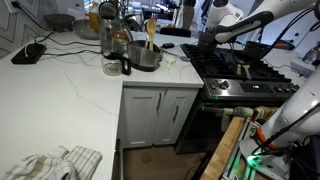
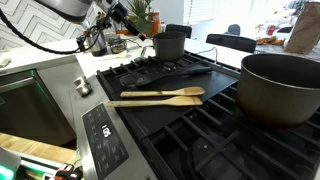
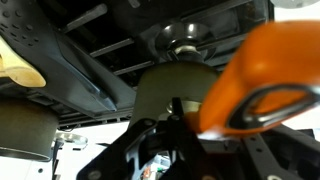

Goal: Put the small pot on the stove

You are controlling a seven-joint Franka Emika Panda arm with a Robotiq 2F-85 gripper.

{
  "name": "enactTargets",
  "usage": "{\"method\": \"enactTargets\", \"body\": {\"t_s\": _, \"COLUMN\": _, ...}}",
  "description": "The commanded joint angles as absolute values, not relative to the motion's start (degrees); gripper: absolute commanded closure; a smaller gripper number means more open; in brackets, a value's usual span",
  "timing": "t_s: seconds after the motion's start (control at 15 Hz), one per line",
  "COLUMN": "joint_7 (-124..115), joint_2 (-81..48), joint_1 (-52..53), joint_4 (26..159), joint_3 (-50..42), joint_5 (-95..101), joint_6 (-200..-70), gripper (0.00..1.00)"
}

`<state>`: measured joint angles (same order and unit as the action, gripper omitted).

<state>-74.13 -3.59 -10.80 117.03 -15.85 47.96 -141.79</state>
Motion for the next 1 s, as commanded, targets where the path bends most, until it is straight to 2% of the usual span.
{"method": "enactTargets", "body": {"t_s": 0.0, "joint_7": -74.3, "joint_2": -4.9, "joint_1": -11.1, "joint_4": 115.0, "joint_3": -15.2, "joint_5": 48.4, "joint_6": -140.5, "gripper": 0.92}}
{"method": "enactTargets", "body": {"t_s": 0.2, "joint_7": -74.3, "joint_2": -5.4, "joint_1": -11.0, "joint_4": 115.0, "joint_3": -15.0, "joint_5": 48.3, "joint_6": -140.8, "gripper": 0.92}}
{"method": "enactTargets", "body": {"t_s": 0.27, "joint_7": -74.6, "joint_2": -5.4, "joint_1": -10.9, "joint_4": 114.9, "joint_3": -15.0, "joint_5": 48.3, "joint_6": -140.7, "gripper": 0.43}}
{"method": "enactTargets", "body": {"t_s": 0.4, "joint_7": -75.0, "joint_2": -4.6, "joint_1": -10.8, "joint_4": 114.9, "joint_3": -14.9, "joint_5": 49.1, "joint_6": -141.1, "gripper": 0.35}}
{"method": "enactTargets", "body": {"t_s": 0.67, "joint_7": -69.4, "joint_2": -0.2, "joint_1": -10.8, "joint_4": 117.5, "joint_3": -13.6, "joint_5": 45.4, "joint_6": -147.1, "gripper": 0.05}}
{"method": "enactTargets", "body": {"t_s": 0.73, "joint_7": -66.2, "joint_2": 1.3, "joint_1": -10.7, "joint_4": 118.9, "joint_3": -13.1, "joint_5": 43.0, "joint_6": -149.9, "gripper": 0.01}}
{"method": "enactTargets", "body": {"t_s": 0.93, "joint_7": -55.4, "joint_2": 5.5, "joint_1": -9.7, "joint_4": 123.3, "joint_3": -11.1, "joint_5": 31.9, "joint_6": -153.3, "gripper": 0.0}}
